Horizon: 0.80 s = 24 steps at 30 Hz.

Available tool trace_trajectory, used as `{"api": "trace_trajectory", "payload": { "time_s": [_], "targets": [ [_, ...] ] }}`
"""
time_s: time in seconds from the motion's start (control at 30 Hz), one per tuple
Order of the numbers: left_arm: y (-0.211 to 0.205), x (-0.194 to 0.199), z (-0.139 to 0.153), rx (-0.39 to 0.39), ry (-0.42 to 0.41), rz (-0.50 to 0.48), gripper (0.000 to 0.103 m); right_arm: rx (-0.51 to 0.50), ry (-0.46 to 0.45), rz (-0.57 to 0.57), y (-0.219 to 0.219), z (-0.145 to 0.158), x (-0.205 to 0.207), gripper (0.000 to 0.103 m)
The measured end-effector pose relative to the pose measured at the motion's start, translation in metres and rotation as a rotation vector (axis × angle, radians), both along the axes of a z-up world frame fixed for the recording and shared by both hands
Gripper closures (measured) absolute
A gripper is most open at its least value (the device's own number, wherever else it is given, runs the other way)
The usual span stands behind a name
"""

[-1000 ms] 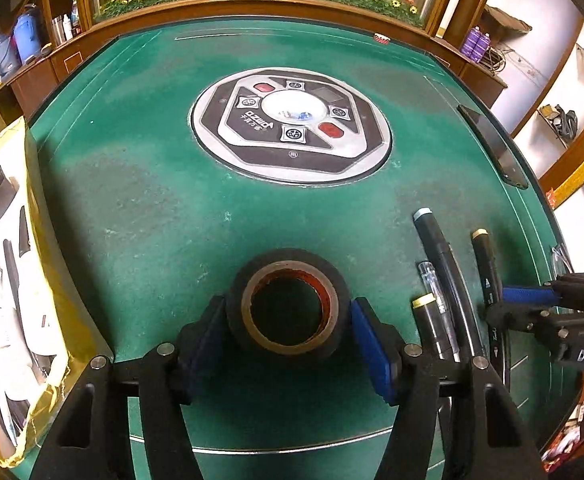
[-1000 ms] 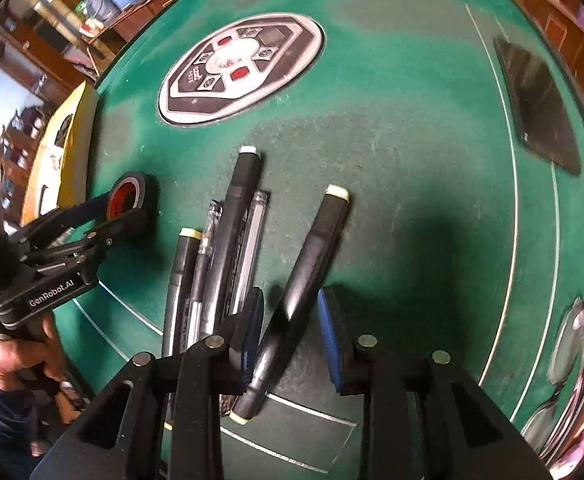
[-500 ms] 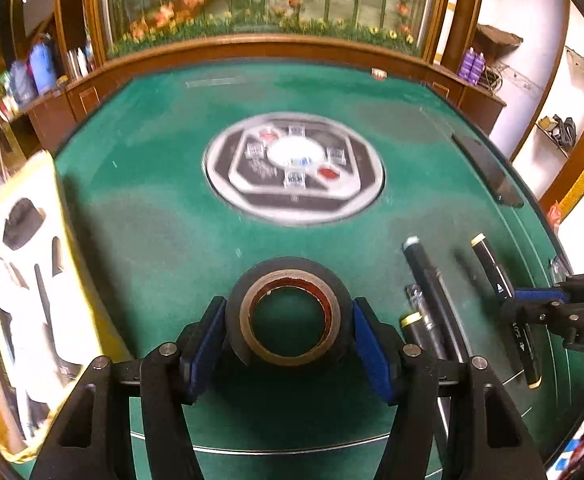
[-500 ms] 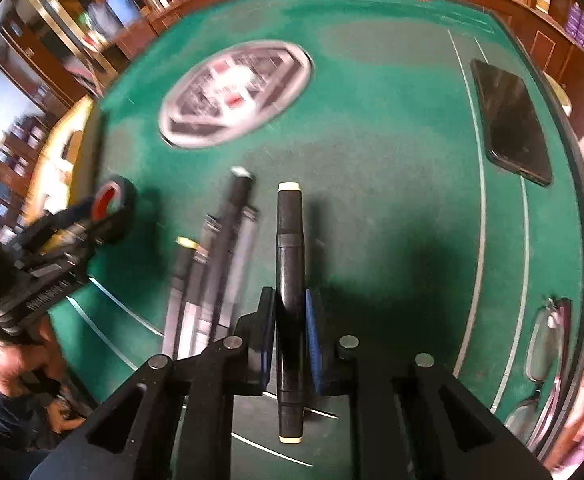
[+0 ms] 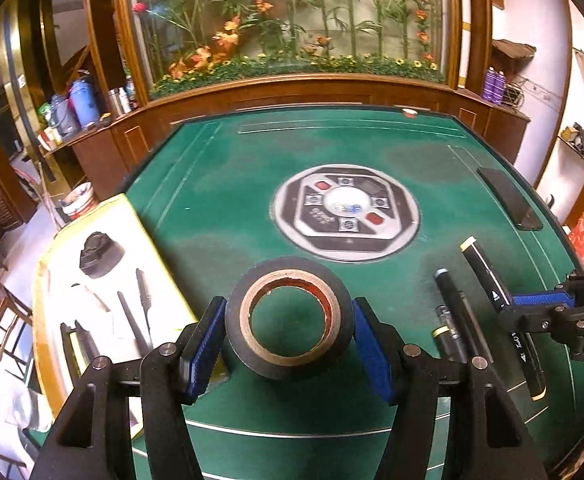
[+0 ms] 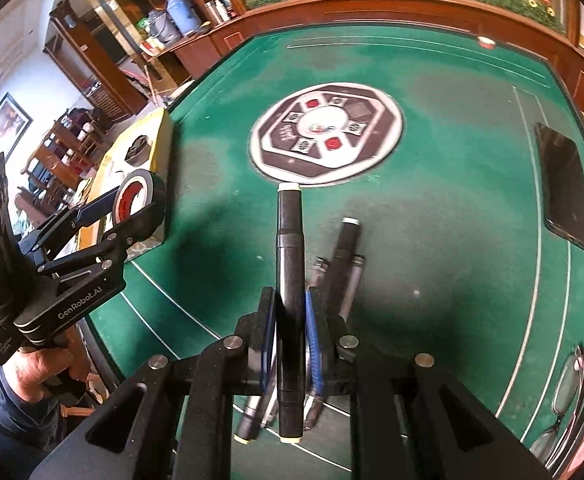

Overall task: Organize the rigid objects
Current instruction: 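Carry the tape roll and black marker over the tray with both grippers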

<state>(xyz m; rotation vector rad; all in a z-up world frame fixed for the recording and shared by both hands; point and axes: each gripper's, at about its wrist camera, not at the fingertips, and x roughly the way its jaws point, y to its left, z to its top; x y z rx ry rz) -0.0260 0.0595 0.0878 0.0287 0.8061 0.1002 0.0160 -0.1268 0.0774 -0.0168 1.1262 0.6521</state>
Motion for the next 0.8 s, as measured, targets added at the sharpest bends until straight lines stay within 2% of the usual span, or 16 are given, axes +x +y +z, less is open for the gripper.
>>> {"api": "trace_trajectory", "payload": {
  "time_s": [0.43, 0.8],
  "targets": [
    [0.036, -0.022, 0.010, 0.029, -0.030, 0.100, 0.037, 0.007, 0.001, 0.092, 0.045, 0.006, -0.003, 0.089],
    [0.062, -0.033, 0.009, 0.039, -0.022, 0.139, 0.037, 0.023, 0.006, 0.139, 0.077, 0.007, -0.005, 0.089]
  ]
}}
